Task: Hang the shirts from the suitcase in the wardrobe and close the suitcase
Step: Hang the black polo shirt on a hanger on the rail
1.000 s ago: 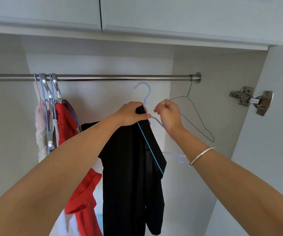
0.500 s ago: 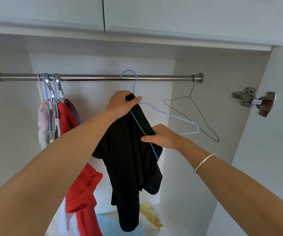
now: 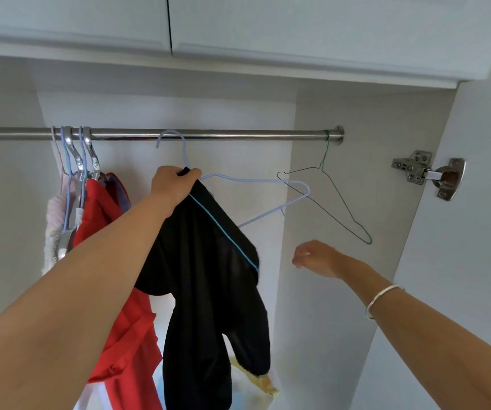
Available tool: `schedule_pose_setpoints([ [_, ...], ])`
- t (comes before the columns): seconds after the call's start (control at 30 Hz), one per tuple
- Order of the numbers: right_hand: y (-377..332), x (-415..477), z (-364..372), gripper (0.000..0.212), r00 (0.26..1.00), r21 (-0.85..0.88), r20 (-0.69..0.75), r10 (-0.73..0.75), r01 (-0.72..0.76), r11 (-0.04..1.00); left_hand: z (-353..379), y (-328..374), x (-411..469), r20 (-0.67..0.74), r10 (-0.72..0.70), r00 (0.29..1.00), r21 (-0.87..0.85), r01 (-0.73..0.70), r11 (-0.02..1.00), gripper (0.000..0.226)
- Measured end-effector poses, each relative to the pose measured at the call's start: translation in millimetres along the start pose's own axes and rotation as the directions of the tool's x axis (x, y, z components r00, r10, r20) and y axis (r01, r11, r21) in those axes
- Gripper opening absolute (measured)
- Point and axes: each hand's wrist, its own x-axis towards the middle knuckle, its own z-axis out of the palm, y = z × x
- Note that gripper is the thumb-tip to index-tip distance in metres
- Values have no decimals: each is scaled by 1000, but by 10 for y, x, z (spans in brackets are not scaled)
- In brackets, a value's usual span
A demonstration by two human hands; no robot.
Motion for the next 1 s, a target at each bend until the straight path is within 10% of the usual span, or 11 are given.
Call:
schedule_pose_setpoints([
  [0.13,-132,-52,66,13,997,384,53,-56,31,923,82,38,-20,23,-13,1000,-38,14,999,25],
  [0.33,-548,-12,228,58,974,393,56,-220,180,902,351,205,-165,166,62,984,-40,-56,998,34],
  [0.47,-620,-3,342,37,956,429,70,-286,230,874,420,282,-199,184,83,979,-56,-74,996,41],
  [0.73,-49,84,259,41,997,-142,-82,-8,-4,990,203,116,-125,129,40,991,-34,-36,999,33],
  [1.0,250,36,57,46,959,-204,-281,20,-80,976,262,-22,-149,185,38,982,194,-74,978,46],
])
